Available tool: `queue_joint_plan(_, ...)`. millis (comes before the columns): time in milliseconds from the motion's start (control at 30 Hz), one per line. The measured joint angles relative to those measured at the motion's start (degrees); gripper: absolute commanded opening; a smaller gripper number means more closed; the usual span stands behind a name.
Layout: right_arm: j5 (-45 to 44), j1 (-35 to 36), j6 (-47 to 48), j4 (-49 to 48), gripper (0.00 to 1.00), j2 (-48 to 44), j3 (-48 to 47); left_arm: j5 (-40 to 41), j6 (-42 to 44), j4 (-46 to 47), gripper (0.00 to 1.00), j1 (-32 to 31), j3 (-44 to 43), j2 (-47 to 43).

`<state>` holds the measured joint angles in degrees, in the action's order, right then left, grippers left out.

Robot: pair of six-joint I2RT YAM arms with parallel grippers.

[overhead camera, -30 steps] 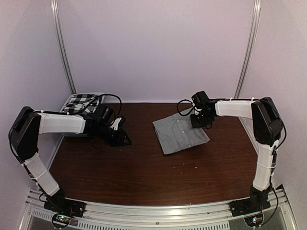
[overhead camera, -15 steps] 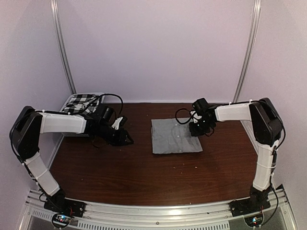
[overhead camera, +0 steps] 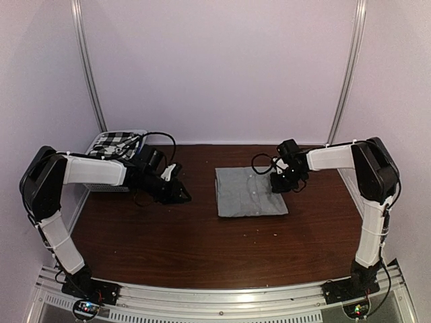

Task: Fold and stack the long sleeve shirts
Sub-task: Turn over the square-folded shirt at the center of the board.

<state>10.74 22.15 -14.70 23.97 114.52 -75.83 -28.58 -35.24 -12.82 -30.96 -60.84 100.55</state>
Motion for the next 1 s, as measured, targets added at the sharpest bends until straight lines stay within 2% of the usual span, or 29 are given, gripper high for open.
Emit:
queue_joint_plan(133, -1.05, -1.77, 1.92, 4.81, 0.00, -0.07, -3.37, -0.02, -0.02, 0.04, 0.37, 0.00, 0.00, 0.15)
queue_joint_plan(233, -3.37, -3.02, 4.52, 11.56, 0.00, -0.13, -10.34, -0.15, 0.00, 0.04, 0.37, 0.00, 0.00, 0.20)
queue_joint_plan(367, -5.70, -3.08, 7.37, 22.38, 0.00, 0.07, -26.12, -0.37, 0.00, 0.28, 0.37, 0.00, 0.00, 0.22)
queue_joint_plan(433, -7.08, -1.73, 7.80, 27.82, 0.00, 1.68, -37.22, -0.50, 0.02, 0.37, 0.37, 0.00, 0.00, 0.24)
queue_joint_plan(500, -8.31, 1.44, 7.13, 31.12, 0.05, 4.74, -47.78, -0.55, 0.02, 0.35, 0.37, 0.00, 0.00, 0.31)
queue_joint_plan(533, -8.68, 3.82, 6.36, 32.39, 0.11, 6.93, -52.68, -0.55, 0.04, 0.28, 0.37, 0.00, -0.02, 0.37)
queue_joint_plan(567, -8.68, 6.29, 5.53, 32.41, 0.18, 8.79, -55.49, -0.46, 0.04, 0.26, 0.37, 0.00, -0.02, 0.39)
queue_joint_plan(600, -8.63, 9.16, 4.52, 32.06, 0.20, 10.86, -57.70, -0.26, 0.04, 0.17, 0.37, 0.00, -0.04, 0.39)
queue_joint_plan(633, -8.04, 13.25, 3.19, 30.58, 0.23, 13.46, -58.60, -0.04, 0.02, 0.02, 0.37, 0.00, -0.04, 0.39)
queue_joint_plan(700, -6.36, 18.88, 0.44, 28.63, 0.38, 17.46, -57.92, 0.39, -0.04, -0.31, 0.39, 0.00, -0.04, 0.42)
queue_joint_plan(833, -1.42, 27.71, -3.67, 26.45, 0.50, 23.71, -52.96, 1.53, -0.94, -0.55, 0.42, 0.28, 0.15, 0.39)
queue_joint_plan(1000, 0.85, 28.20, -5.44, 22.95, 0.57, 20.48, -44.28, 2.89, -2.69, -0.28, 0.42, 1.31, 2.14, 0.37)
